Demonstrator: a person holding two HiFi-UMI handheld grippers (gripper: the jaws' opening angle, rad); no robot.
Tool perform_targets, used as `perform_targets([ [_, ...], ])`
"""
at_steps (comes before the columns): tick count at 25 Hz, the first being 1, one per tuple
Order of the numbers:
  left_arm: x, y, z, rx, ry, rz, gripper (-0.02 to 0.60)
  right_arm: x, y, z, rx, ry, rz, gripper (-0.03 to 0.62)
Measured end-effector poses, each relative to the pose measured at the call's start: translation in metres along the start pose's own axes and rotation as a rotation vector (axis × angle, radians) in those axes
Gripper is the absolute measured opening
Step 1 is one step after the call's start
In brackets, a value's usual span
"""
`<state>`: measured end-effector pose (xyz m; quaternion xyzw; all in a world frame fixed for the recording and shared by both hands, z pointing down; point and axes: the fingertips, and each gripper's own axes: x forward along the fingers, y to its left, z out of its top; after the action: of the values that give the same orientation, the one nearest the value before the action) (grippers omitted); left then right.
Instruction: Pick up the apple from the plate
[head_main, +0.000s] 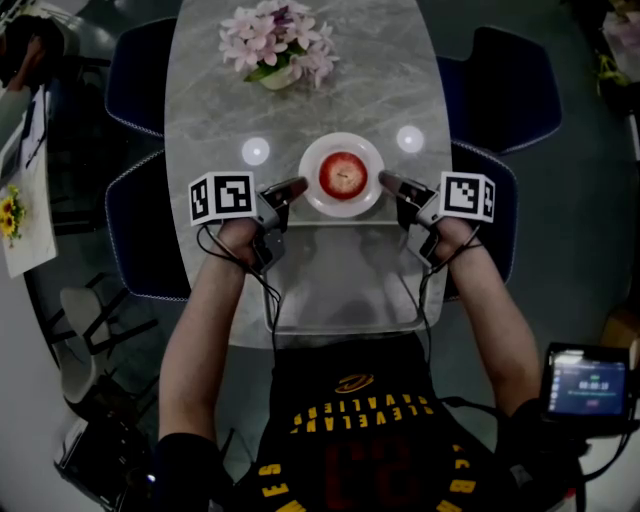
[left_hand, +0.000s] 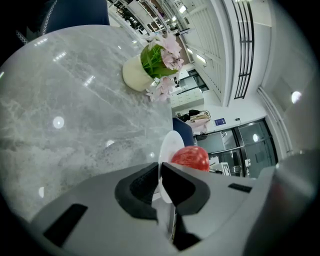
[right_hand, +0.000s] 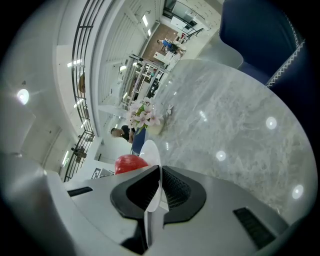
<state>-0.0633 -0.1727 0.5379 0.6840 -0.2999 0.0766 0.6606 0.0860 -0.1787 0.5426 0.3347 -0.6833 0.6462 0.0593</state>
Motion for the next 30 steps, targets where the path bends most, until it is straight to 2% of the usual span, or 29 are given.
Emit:
perform_targets([
  [18,0.009,0.01,-0.004,-0.01,0.027,0.007,0.026,0.003,-0.011,-0.005,0.002,0.023,-0.038,0.031],
  [30,0.018,0.025,-0.008,-0.025,0.051,0.019,0.026,0.011,-0.018,-0.006,-0.055,0.037,-0.05,0.031],
])
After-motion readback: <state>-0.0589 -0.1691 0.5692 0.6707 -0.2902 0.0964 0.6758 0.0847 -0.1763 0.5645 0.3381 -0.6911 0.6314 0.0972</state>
